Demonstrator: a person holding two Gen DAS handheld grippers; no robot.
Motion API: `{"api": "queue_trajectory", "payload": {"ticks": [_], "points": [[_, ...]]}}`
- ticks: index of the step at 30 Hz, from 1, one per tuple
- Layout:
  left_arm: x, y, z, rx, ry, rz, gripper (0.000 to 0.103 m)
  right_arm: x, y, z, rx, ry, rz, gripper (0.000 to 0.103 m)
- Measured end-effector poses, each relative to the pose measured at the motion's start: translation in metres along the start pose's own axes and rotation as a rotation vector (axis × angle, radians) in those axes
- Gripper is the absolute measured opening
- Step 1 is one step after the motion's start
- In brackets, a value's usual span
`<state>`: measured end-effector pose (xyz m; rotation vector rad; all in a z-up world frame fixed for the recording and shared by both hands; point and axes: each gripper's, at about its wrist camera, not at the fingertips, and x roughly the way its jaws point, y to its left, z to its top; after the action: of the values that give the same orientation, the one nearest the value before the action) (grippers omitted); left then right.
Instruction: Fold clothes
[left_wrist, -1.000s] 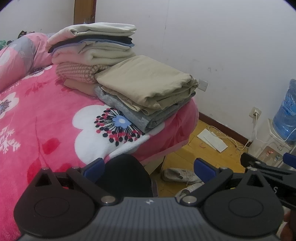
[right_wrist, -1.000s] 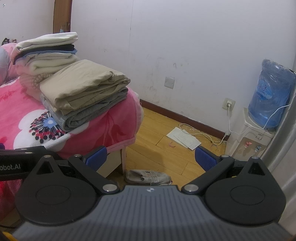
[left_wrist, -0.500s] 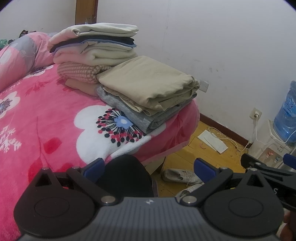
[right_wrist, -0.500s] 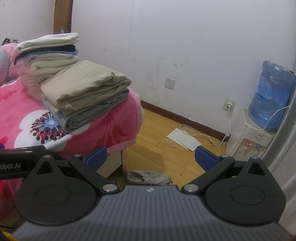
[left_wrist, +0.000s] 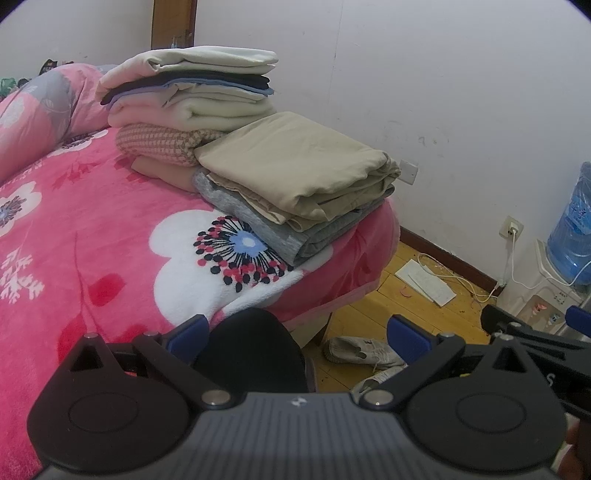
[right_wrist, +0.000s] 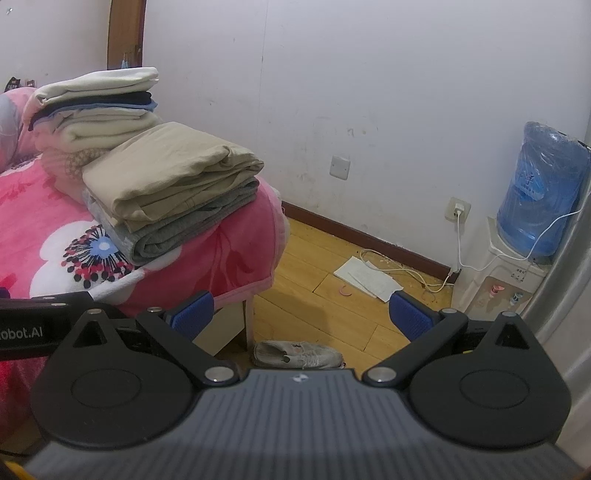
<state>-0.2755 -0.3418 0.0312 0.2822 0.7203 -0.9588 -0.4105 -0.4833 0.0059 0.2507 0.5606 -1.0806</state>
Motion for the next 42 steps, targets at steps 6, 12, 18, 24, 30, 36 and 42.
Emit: {"api": "queue_trajectory", "payload": {"ticks": [6,12,18,24,30,36,42], "points": [[0.0006,0.0004,0.0005,-0.002,0.001,0.002,0.103,-0.0009,0.0004,-0.0007,-0.002,-0.002,0.000,0.102],[0.0009,0.0010,0.0000,-0.003,0.002,0.002,0.103,-0.0010,0.0010,-0.0009,-0.004,0.000,0.000,0.102],[0.0003,0.0019,-0.0008,-0.005,0.002,0.004,0.103,-0.0012,0.0012,-0.0005,-0.006,0.001,0.000,0.102],[0.0002,0.0023,-0.0008,-0.005,0.002,0.005,0.103,-0.0015,0.0026,-0.0006,-0.009,-0.001,0.002,0.102],[0.0000,0.0028,-0.0005,-0.008,0.002,0.005,0.103,-0.0014,0.0037,-0.0010,-0.013,0.000,0.001,0.102],[-0.0005,0.0035,-0.0004,-0.011,0.002,0.005,0.103,-0.0020,0.0050,-0.0012,-0.018,-0.001,0.000,0.102],[-0.0009,0.0045,-0.0008,-0.014,0.003,0.007,0.103,-0.0034,0.0071,-0.0010,-0.028,-0.002,-0.003,0.102]]}}
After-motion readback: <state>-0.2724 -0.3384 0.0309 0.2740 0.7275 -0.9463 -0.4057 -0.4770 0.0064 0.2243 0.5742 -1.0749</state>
